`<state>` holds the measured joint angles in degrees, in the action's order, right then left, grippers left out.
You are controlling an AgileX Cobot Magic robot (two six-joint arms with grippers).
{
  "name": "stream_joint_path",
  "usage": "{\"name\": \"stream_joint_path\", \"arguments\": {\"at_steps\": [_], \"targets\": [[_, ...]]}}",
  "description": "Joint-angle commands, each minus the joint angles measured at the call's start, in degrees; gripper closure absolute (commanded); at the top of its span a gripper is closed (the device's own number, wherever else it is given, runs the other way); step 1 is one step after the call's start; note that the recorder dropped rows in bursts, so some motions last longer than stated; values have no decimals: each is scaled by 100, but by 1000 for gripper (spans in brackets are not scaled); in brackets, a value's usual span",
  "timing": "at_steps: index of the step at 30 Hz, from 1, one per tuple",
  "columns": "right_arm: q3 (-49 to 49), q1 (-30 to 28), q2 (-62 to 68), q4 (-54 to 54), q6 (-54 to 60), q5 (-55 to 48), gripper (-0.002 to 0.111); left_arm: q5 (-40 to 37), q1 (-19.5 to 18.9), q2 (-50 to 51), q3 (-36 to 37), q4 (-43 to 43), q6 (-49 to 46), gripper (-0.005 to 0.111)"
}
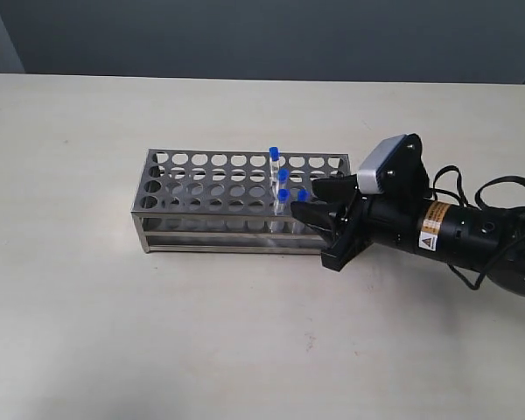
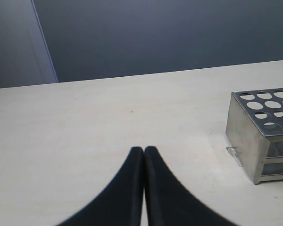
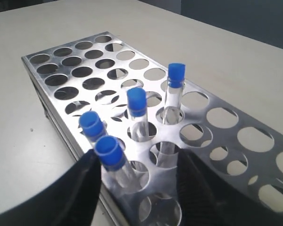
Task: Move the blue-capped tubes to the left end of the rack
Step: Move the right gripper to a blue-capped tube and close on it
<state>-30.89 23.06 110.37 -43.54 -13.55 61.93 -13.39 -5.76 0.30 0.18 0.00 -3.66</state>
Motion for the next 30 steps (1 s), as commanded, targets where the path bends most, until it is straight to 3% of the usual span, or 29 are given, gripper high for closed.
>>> {"name": "stream_joint_path", "arguments": {"at_steps": [1, 3, 7, 15, 20, 30], "targets": [[-25, 8, 16, -1, 28, 69, 60, 9, 23, -30, -18, 0, 3, 106], [-25, 8, 16, -2, 28, 83, 63, 9, 23, -30, -18, 0, 3, 106], [-25, 95, 16, 38, 10, 83, 81, 9, 23, -30, -18, 0, 3, 106], [-25, 271, 16, 391, 10, -10, 85, 9, 23, -30, -18, 0, 3, 106], [-25, 271, 16, 456, -40, -80, 109, 9, 23, -30, -18, 0, 3, 106], [-25, 271, -559, 448, -167, -685, 109, 9, 23, -30, -18, 0, 3, 106]]}}
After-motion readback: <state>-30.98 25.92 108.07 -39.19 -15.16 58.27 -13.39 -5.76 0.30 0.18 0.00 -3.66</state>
